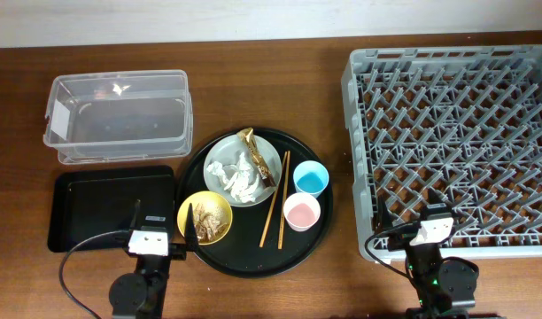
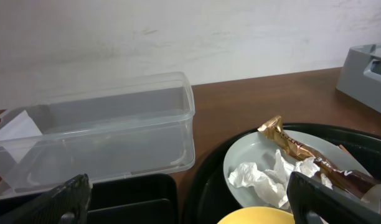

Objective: Sort waste into correct bins and load items into the dishwasher rack

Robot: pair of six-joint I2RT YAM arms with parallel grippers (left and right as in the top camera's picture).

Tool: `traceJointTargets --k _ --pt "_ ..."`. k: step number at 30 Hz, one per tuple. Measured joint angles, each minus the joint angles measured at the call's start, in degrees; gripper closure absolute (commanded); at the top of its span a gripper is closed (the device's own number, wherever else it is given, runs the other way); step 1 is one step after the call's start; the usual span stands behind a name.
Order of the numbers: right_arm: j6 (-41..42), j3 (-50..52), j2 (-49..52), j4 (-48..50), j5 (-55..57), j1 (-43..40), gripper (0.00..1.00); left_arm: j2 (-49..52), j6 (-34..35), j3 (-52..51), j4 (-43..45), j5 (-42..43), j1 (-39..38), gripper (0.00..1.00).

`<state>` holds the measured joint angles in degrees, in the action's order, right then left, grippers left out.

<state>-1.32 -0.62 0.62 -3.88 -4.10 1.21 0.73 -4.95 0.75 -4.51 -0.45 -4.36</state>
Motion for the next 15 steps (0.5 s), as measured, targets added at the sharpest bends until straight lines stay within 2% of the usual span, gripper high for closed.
traceJointTargets --k 15 --pt "-0.02 0.00 0.00 0.00 -0.02 0.00 0.02 0.00 0.00 -0.02 0.11 0.00 0.00 0.01"
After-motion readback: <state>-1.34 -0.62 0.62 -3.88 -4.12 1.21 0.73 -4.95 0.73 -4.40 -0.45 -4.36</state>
